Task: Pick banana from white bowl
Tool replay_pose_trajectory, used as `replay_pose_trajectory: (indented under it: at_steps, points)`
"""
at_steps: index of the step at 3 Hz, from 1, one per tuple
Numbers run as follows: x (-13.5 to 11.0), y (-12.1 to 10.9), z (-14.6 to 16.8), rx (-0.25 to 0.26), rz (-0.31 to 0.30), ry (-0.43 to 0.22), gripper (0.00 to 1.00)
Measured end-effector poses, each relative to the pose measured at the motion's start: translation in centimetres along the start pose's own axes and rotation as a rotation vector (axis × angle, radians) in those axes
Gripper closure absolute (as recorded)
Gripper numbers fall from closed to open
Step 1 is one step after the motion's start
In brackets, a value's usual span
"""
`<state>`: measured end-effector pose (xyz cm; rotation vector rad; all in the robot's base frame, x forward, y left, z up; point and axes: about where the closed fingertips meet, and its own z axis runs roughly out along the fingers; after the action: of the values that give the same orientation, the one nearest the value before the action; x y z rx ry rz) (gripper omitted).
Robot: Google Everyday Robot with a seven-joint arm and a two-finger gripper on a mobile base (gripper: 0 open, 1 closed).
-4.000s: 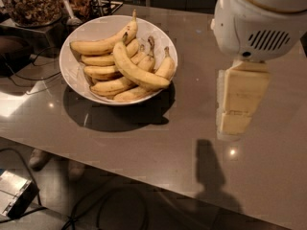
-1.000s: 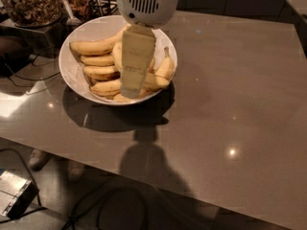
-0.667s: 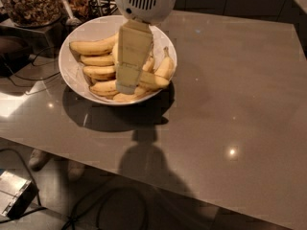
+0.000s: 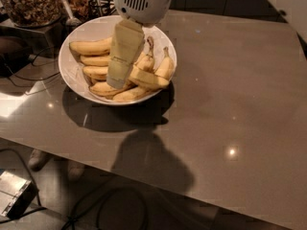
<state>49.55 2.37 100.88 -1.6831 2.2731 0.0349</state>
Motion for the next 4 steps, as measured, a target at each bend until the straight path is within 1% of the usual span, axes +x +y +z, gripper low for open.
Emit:
replay_pose_trajectory:
  at_steps: [1,2,3,4]
  points:
    - [0.5,-0.8,1.8,-0.042,0.096,0.014,0.15]
    - [0.6,-1.1,3.1,-0.064,0.141,0.03,0.23]
    - [0.2,-1.2,4.0,-0.076,0.156,0.043,0.27]
    - [-0.4,-1.5,5.0,-0.091,0.167,0.059,0.27]
